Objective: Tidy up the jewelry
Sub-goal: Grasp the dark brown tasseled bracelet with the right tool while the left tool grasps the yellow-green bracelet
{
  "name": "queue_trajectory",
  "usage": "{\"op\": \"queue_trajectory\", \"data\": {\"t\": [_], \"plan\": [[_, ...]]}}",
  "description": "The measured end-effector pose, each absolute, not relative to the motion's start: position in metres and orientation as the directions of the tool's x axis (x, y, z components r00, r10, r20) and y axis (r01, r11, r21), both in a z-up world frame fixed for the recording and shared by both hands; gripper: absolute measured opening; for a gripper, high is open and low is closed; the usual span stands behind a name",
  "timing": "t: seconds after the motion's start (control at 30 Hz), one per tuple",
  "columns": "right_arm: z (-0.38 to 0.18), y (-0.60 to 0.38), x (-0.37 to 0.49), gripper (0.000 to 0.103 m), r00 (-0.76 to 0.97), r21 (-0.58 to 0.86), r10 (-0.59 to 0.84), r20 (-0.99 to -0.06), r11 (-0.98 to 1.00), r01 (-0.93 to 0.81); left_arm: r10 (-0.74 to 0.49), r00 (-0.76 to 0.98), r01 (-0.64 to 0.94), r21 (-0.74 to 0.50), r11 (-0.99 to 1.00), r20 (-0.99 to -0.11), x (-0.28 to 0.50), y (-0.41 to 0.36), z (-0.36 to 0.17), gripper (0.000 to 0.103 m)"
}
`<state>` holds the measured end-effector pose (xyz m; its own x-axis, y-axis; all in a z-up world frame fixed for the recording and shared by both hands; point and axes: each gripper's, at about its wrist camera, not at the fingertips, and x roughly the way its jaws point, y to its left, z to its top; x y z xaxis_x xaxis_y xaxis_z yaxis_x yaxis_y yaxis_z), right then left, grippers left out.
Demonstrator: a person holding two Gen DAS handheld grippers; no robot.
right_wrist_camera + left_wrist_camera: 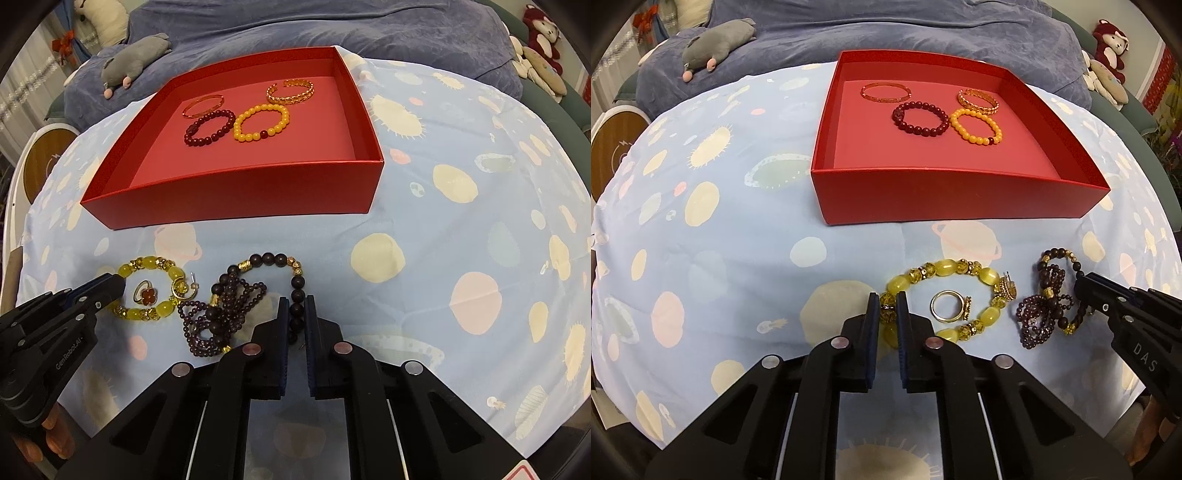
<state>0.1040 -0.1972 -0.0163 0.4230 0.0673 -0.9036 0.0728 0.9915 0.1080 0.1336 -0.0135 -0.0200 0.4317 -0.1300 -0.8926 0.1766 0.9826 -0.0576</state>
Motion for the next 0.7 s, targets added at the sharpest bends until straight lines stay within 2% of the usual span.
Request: {"op": "queue_trajectory", "data": {"t": [0.7], "plan": [[0.039, -0.191, 0.065, 0.008, 0.511, 0.170, 0.134, -0.849, 0.985, 0.023, -0.213, 0.441, 0.204, -0.133, 0.970, -0.872, 0.098, -0.013, 0.026, 0.009]]}}
